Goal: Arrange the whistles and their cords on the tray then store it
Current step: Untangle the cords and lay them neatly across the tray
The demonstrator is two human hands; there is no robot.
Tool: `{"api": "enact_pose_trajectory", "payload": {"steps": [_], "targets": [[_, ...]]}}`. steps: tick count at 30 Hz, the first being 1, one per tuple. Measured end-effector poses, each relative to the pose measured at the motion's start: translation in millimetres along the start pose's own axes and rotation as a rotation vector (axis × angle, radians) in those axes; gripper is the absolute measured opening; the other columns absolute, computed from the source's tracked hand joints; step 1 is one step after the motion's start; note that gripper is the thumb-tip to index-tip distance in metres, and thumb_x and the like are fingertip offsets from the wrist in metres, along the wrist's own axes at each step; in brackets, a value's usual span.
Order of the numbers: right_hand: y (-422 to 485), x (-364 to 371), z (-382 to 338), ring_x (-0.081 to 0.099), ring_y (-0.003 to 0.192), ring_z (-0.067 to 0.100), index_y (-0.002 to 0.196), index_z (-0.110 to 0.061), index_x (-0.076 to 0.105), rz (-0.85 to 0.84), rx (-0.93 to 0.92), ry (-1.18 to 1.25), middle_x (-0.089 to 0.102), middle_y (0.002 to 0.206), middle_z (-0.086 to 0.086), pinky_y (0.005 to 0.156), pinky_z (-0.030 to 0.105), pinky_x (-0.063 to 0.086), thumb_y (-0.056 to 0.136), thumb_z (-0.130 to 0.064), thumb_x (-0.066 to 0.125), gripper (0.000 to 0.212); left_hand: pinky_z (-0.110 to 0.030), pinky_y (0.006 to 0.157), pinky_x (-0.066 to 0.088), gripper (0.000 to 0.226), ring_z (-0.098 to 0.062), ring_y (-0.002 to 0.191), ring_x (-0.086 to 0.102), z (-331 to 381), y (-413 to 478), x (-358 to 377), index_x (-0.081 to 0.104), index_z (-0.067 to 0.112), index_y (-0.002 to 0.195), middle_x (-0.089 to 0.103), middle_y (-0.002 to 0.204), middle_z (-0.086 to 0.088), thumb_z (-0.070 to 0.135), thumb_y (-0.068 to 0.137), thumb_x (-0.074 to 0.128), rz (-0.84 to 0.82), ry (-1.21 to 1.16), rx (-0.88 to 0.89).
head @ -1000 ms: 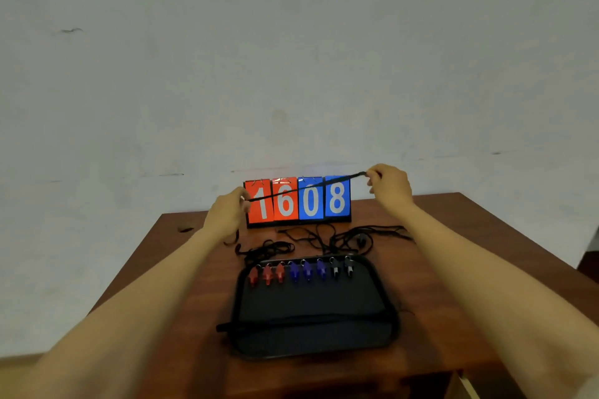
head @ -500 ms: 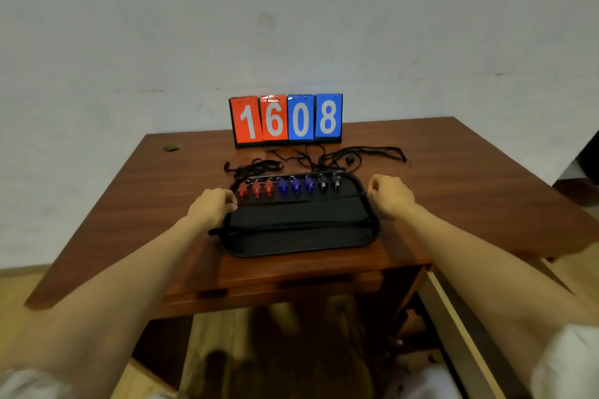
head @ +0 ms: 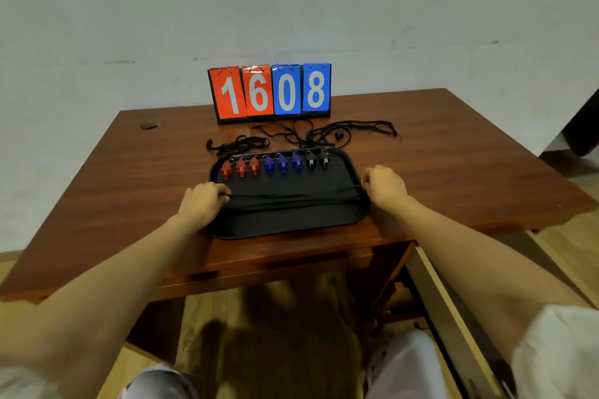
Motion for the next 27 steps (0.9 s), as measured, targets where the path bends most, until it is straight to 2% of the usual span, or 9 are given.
{"api": "enact_pose_trajectory", "payload": {"steps": [6, 10, 13, 17, 27], "targets": [[-1, 4, 0, 0.057, 0.104, 0.033, 0.107, -0.015, 0.067, -0.042, -0.031, -0.054, 0.061, 0.116, 0.013, 0.081, 0.041, 0.048, 0.094, -0.012, 0.049, 0.022, -0.043, 0.097, 0.04, 0.027, -0.028, 0.119, 0.05, 5, -2, 10, 0.063, 0.023, 0.118, 0.059, 0.125, -0.005, 0.021, 0.097, 0.047, -0.054, 0.057, 0.026], [-3, 5, -2, 0.044, 0.12, 0.033, 0.118, -0.016, 0.064, -0.046, -0.058, -0.087, 0.055, 0.126, 0.012, 0.093, 0.043, 0.042, 0.095, -0.014, 0.048, 0.028, -0.045, 0.101, 0.036, 0.032, -0.027, 0.126, 0.045, 5, -1, 13, 0.06, 0.022, 0.125, 0.053, 0.133, -0.004, 0.03, 0.099, 0.043, -0.079, 0.022, 0.025], [-4, 3, -13, 0.039, 0.127, 0.03, 0.126, -0.017, 0.059, -0.036, -0.17, -0.101, 0.054, 0.133, 0.008, 0.099, 0.042, 0.037, 0.095, -0.013, 0.046, 0.034, -0.044, 0.103, 0.035, 0.037, -0.026, 0.127, 0.044, 8, -4, 13, 0.057, 0.021, 0.128, 0.051, 0.136, -0.004, 0.036, 0.098, 0.042, -0.085, -0.015, 0.043], [-7, 14, -26, 0.042, 0.131, 0.025, 0.131, -0.018, 0.058, -0.145, -0.306, -0.124, 0.056, 0.137, 0.002, 0.106, 0.041, 0.038, 0.094, -0.021, 0.056, 0.037, -0.042, 0.106, 0.036, 0.043, -0.023, 0.126, 0.046, 8, -12, 17, 0.057, 0.021, 0.128, 0.051, 0.135, -0.003, 0.044, 0.094, 0.048, -0.104, -0.025, 0.072], [-10, 27, -14, 0.043, 0.131, 0.026, 0.129, -0.02, 0.058, -0.174, -0.276, -0.169, 0.055, 0.137, 0.005, 0.107, 0.045, 0.036, 0.093, -0.017, 0.058, 0.036, -0.042, 0.106, 0.03, 0.038, -0.023, 0.128, 0.043, 6, -25, 16, 0.056, 0.021, 0.13, 0.051, 0.135, -0.002, 0.036, 0.095, 0.05, -0.063, 0.024, 0.086]]}}
Point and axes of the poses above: each hand's wrist, its own y-axis towards the middle knuckle, its own x-axis out of the palm, z = x × y, the point moved 8 cm from there along y, towards the middle knuckle
